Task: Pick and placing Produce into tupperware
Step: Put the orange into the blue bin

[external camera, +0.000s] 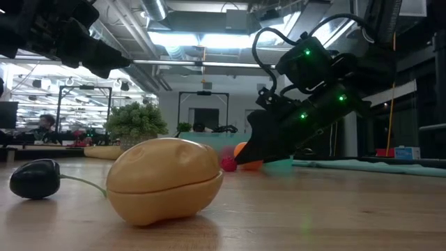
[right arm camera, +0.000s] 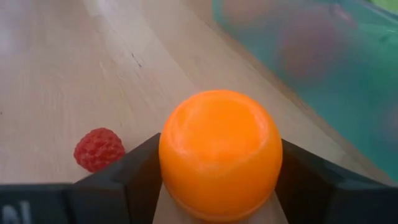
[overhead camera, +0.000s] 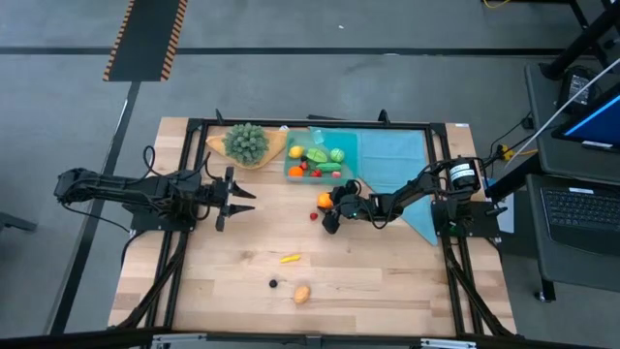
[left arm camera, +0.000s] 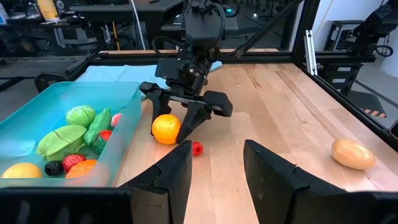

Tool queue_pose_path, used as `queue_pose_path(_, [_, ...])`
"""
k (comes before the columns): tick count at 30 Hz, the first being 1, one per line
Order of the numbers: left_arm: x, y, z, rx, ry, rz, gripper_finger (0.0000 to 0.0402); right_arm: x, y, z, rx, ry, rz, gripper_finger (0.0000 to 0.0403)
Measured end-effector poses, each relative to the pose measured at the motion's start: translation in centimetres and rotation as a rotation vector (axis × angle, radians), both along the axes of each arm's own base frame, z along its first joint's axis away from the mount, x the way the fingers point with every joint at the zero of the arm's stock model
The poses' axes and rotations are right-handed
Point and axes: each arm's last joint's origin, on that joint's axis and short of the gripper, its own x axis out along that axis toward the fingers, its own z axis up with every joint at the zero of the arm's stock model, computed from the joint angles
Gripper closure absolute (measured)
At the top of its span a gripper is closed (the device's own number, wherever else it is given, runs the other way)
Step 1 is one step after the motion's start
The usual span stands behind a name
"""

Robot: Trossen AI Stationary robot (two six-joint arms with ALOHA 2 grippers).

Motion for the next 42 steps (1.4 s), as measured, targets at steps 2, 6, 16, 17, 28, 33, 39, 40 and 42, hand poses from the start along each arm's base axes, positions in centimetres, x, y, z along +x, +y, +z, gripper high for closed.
queue_pose_path(2, [0.0,0.0,0.0,0.000,0.000,0.000,0.0264,0.0,0.0,0.0,0.000,0.000,0.000,0.0154])
queue_pose_path(6, [0.0,0.0,0.0,0.000,0.000,0.000,0.0264,0.0,0.0,0.0,0.000,0.000,0.001,0.0154])
queue_pose_path(16, [0.0,0.0,0.0,0.000,0.000,0.000,0.0264,0.1,0.1,0.3,0.005,-0.027,0.010,0.0152])
queue_pose_path(17, [0.0,0.0,0.0,0.000,0.000,0.000,0.0264,0.2,0.1,0.3,0.009,-0.029,0.017,0.0152])
queue_pose_path(28, [0.0,0.0,0.0,0.000,0.000,0.000,0.0264,-0.1,0.5,3.0,-0.004,-0.056,0.045,0.0152])
queue_pose_path(33, [0.0,0.0,0.0,0.000,0.000,0.000,0.0264,-0.7,0.5,4.8,-0.043,-0.038,0.049,0.0152])
queue_pose_path(39, [0.0,0.0,0.0,0.000,0.000,0.001,0.0264,-2.7,0.1,7.1,-0.096,-0.069,0.034,0.0152])
queue_pose_path(40, [0.0,0.0,0.0,0.000,-0.001,0.000,0.0264,-3.4,0.0,7.4,-0.098,-0.077,0.024,0.0152])
queue_pose_path(42, [0.0,0.0,0.0,0.000,0.000,0.001,0.0264,-4.7,-0.1,7.8,-0.088,-0.107,0.011,0.0152])
